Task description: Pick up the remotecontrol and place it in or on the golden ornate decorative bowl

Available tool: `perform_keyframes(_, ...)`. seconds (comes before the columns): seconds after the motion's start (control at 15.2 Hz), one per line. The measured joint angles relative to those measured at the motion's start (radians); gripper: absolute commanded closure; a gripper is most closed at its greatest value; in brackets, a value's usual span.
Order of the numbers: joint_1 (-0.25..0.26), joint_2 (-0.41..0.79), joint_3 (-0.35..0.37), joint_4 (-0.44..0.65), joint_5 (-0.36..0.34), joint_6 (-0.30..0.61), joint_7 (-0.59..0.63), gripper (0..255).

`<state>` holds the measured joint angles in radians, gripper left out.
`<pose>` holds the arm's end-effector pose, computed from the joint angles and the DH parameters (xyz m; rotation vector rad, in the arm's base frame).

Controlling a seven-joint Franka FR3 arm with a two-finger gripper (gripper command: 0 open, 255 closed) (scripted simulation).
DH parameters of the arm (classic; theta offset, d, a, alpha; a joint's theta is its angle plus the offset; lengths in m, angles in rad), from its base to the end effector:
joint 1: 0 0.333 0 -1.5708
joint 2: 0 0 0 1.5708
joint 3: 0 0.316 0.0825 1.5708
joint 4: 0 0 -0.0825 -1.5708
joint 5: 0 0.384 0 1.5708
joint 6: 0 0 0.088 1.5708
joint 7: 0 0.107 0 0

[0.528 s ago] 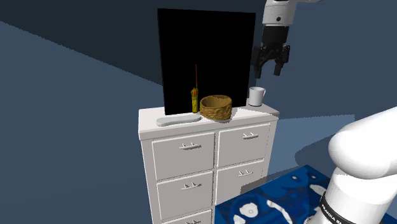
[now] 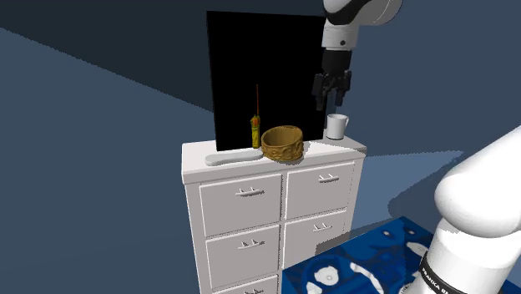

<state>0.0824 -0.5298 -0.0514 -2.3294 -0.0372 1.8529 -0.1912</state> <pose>0.3979 0.0069 0.5381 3.1044 0.3711 0.0812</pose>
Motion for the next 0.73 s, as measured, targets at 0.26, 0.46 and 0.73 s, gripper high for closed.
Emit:
perform_keyframes(0.26, 0.042, 0.149, -0.018, 0.072, 0.006, 0.07, -0.134, 0)
perform_keyframes(0.46, 0.071, 0.259, -0.024, 0.135, 0.017, 0.112, -0.233, 0)
perform_keyframes(0.73, 0.106, 0.399, -0.016, 0.225, 0.034, 0.152, -0.355, 0)
